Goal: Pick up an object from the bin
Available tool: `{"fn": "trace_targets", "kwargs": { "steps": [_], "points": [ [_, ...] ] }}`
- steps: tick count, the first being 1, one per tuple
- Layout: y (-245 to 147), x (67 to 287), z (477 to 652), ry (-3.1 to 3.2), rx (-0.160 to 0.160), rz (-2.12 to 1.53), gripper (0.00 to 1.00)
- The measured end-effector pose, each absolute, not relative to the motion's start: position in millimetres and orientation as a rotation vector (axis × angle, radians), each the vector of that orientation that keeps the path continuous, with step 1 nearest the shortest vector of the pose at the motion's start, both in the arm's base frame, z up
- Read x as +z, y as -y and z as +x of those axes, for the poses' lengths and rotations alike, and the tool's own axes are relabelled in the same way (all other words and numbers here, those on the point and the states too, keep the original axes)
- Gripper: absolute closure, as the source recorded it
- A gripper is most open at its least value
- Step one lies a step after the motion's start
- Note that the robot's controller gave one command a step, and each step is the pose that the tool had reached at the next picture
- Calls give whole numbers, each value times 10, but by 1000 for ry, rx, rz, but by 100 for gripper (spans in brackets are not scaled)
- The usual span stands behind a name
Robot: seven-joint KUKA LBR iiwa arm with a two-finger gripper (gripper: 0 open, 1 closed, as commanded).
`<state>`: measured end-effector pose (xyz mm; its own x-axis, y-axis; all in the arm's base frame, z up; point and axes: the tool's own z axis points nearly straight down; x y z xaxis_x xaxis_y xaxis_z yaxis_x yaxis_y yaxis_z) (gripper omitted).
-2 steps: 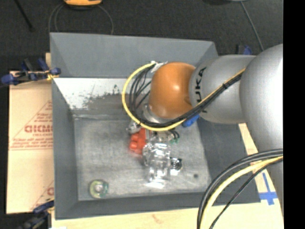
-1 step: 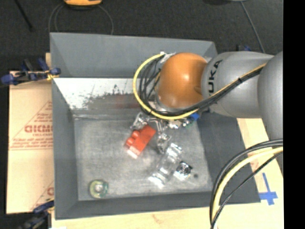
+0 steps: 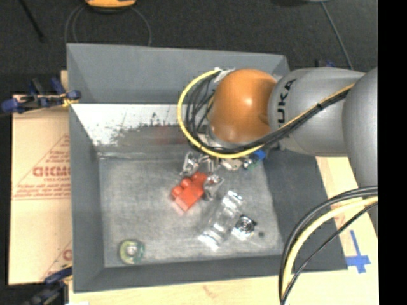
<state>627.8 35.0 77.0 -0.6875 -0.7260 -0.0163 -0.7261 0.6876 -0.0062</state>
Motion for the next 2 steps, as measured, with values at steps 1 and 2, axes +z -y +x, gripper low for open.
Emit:
{"fn": "trace_targets", "kwargs": {
  "steps": [1,2],
  "points": [
    [-249,1969,6427,-2854,-8,-1281,100],
    [-100,2999,6386,-2870,-9,-1246,100]
  ]
}}
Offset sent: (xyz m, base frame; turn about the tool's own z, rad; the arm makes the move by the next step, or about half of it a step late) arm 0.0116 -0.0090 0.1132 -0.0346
